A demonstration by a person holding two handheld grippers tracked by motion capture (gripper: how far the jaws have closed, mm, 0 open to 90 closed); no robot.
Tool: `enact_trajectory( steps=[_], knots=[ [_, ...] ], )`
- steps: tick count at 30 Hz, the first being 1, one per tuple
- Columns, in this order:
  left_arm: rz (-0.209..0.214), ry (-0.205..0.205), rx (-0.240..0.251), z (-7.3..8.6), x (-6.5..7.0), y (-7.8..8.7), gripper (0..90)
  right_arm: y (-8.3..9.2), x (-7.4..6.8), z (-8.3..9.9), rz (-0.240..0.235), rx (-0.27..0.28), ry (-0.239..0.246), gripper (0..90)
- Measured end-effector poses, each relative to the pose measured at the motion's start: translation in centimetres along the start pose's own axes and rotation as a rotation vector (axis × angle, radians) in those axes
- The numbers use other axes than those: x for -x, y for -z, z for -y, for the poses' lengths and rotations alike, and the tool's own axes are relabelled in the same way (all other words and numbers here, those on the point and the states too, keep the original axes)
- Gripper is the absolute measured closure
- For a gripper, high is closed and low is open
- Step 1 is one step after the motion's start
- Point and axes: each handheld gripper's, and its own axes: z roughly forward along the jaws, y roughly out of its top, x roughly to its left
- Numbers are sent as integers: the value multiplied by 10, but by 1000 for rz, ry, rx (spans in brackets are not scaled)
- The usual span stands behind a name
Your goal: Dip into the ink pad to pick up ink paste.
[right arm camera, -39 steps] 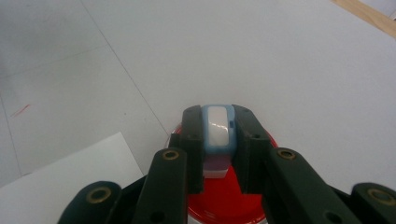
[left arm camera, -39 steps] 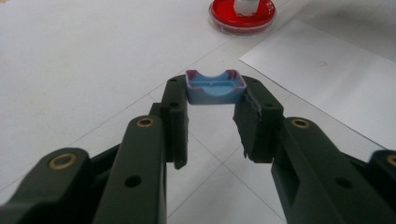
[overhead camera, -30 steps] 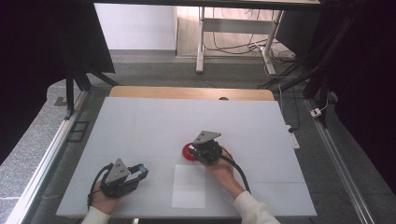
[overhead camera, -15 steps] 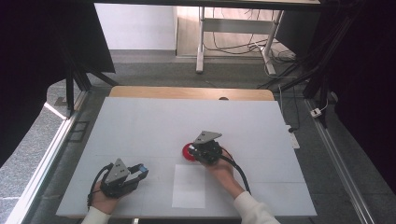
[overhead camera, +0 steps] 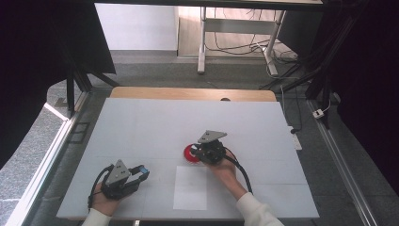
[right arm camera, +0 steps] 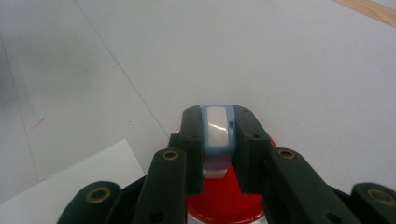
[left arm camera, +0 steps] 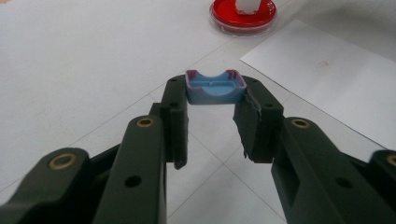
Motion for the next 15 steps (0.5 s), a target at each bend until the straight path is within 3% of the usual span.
enact_trajectory(
  steps=[5,15],
  knots=[
    [1,-2,-2,0,0,0,653,7,5,-2,-21,52,-42,756],
    [-1,-2,0,0,0,0,653,17,7,-5,-21,85,-45,755]
  ],
)
